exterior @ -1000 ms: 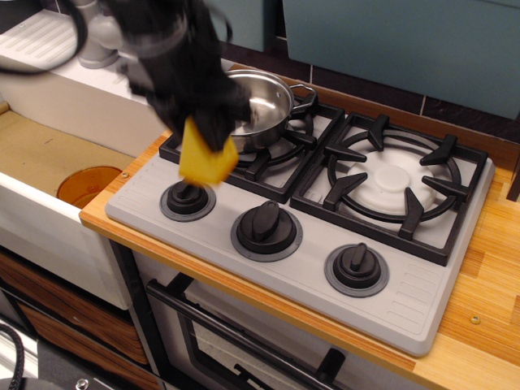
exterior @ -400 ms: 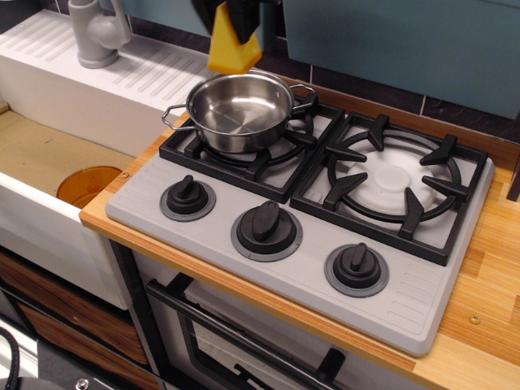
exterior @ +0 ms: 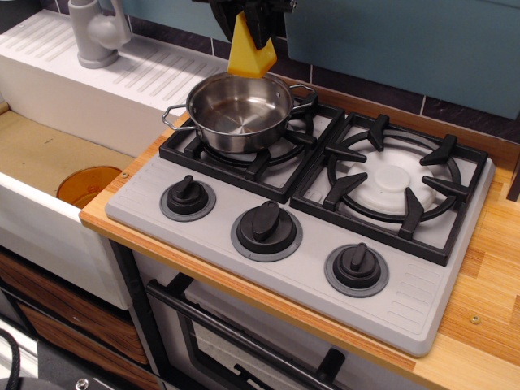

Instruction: Put pot or pan on stove and put cheese in pot or pan

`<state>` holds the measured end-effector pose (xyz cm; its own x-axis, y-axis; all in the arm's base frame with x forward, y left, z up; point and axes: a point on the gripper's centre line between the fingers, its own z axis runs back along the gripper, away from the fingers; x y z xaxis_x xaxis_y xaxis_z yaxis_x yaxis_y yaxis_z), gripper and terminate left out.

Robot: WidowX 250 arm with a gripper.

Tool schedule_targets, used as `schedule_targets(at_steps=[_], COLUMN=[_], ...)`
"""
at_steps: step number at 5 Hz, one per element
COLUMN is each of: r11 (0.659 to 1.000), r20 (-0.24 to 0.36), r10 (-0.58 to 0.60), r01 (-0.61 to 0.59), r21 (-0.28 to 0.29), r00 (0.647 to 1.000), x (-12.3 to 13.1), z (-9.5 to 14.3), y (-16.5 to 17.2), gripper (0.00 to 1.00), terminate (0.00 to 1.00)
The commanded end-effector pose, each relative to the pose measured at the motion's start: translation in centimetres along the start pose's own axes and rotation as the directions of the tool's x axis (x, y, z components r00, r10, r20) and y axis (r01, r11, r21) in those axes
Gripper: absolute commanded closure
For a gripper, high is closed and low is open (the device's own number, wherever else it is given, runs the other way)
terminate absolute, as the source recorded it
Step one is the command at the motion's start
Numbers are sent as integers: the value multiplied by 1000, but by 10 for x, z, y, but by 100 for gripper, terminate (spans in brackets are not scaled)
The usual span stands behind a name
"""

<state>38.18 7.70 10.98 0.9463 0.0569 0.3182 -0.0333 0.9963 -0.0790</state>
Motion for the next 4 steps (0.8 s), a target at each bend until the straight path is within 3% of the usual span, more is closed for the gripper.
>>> schedule_targets(at_steps=[1, 2, 3, 4], r11=[1000, 999, 999, 998], r20=[57, 68, 72, 56], r10=[8, 16, 22, 23], r01=[-9, -18, -25, -26], r21=[24, 41, 42, 51], r00=[998, 998, 997, 998], x=[-5, -18, -27, -29], z=[9, 12, 14, 25], y=[-8, -13, -19, -22], gripper=[100, 100, 0, 0], terminate=[0, 0, 0, 0])
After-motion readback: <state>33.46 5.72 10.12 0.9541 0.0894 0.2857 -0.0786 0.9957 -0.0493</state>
